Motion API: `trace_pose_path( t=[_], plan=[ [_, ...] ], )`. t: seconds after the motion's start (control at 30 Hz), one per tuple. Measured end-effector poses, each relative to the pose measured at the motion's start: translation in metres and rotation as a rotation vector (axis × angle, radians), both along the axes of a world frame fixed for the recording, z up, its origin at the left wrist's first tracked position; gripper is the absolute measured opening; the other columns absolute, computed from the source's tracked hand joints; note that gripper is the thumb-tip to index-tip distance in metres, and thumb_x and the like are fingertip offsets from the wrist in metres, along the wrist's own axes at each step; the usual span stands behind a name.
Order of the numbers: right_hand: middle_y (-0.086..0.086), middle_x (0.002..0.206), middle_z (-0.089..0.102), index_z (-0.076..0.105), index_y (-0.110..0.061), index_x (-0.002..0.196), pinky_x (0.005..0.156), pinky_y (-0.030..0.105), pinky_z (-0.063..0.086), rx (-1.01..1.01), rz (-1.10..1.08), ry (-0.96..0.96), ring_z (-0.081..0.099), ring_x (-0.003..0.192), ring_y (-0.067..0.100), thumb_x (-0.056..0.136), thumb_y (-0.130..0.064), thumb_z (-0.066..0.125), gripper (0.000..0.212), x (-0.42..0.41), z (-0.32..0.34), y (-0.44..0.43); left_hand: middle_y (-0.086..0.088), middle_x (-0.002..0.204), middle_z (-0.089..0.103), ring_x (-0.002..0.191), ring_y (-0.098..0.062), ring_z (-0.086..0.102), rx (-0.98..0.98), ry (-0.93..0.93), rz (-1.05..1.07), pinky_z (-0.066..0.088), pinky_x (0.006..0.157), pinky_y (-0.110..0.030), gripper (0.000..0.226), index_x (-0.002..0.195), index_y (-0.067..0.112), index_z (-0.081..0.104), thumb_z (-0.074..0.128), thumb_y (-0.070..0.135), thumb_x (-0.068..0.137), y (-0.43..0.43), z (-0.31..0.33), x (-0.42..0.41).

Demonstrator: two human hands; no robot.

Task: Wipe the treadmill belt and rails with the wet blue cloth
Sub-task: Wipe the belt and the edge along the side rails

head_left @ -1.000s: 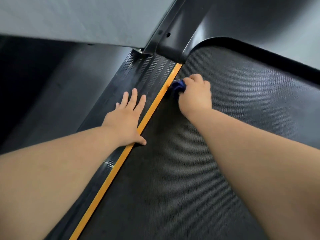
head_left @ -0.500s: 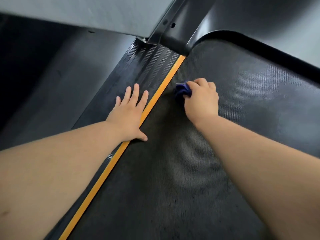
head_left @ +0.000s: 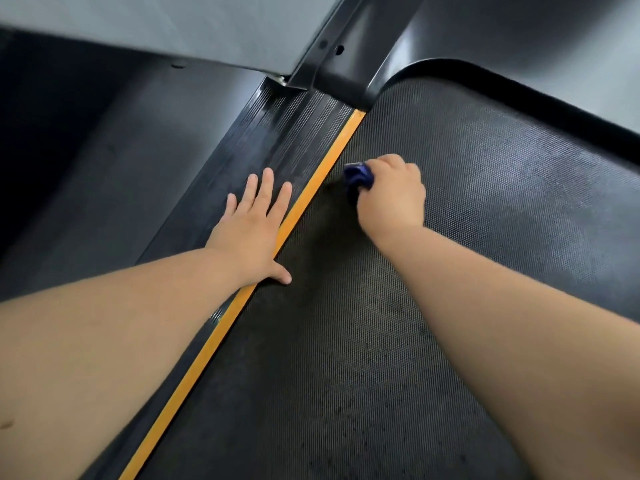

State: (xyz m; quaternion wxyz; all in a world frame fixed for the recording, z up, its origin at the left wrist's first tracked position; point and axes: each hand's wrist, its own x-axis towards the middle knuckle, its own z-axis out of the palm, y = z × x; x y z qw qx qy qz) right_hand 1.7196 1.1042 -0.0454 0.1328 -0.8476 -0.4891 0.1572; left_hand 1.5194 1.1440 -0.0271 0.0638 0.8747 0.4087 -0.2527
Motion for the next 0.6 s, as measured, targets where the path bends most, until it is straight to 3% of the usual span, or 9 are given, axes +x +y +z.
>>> trace_pose_path(
  t=[0.13, 0.23, 0.4, 0.5, 0.6],
  plan=[
    [-0.002, 0.118, 0.058, 0.065, -0.024, 0.111, 0.089, 0.038, 0.044, 0.001, 0.417, 0.125, 0.049, 0.11, 0.025, 0.085, -0.017, 0.057, 0.029, -0.059, 0.002, -0.027, -0.013, 0.154, -0.025, 0.143, -0.036, -0.017, -0.034, -0.028, 0.023, 0.004, 0.114, -0.052, 0.14, 0.147, 0.017, -0.02, 0.076, 0.065, 0.059, -0.001, 0.003, 0.002],
    [-0.004, 0.123, 0.055, 0.059, -0.023, 0.123, 0.092, 0.037, 0.04, 0.025, 0.58, 0.135, 0.046, 0.112, 0.022, 0.088, -0.018, 0.054, 0.035, -0.06, -0.003, -0.039, -0.013, 0.154, -0.025, 0.143, -0.035, -0.017, -0.022, -0.027, 0.024, 0.004, 0.114, -0.052, 0.139, 0.147, 0.017, -0.021, 0.075, 0.066, 0.06, -0.001, 0.002, 0.001],
    [0.006, 0.117, 0.053, 0.059, -0.014, 0.114, 0.089, 0.039, 0.04, 0.083, 0.1, -0.029, 0.046, 0.109, 0.028, 0.09, -0.02, 0.054, 0.026, 0.013, -0.013, 0.031, -0.009, 0.152, -0.032, 0.142, -0.033, -0.021, -0.031, -0.019, 0.046, 0.002, 0.114, -0.05, 0.144, 0.143, 0.019, -0.028, 0.076, 0.067, 0.056, -0.001, -0.001, 0.001],
    [0.007, 0.118, 0.053, 0.06, -0.012, 0.116, 0.091, 0.037, 0.038, 0.087, 0.075, -0.01, 0.045, 0.11, 0.027, 0.09, -0.021, 0.054, 0.028, 0.021, -0.013, 0.05, -0.008, 0.152, -0.033, 0.141, -0.032, -0.023, -0.04, -0.04, 0.064, 0.002, 0.114, -0.051, 0.144, 0.143, 0.02, -0.028, 0.077, 0.065, 0.057, 0.0, 0.001, 0.003],
    [0.004, 0.115, 0.053, 0.061, -0.014, 0.118, 0.094, 0.037, 0.039, 0.086, 0.205, 0.105, 0.045, 0.109, 0.025, 0.088, -0.021, 0.058, 0.031, -0.019, -0.009, 0.017, -0.011, 0.153, -0.029, 0.142, -0.034, -0.02, -0.039, -0.025, 0.066, 0.004, 0.114, -0.053, 0.143, 0.145, 0.018, -0.025, 0.078, 0.063, 0.056, -0.001, 0.003, 0.004]
  ],
)
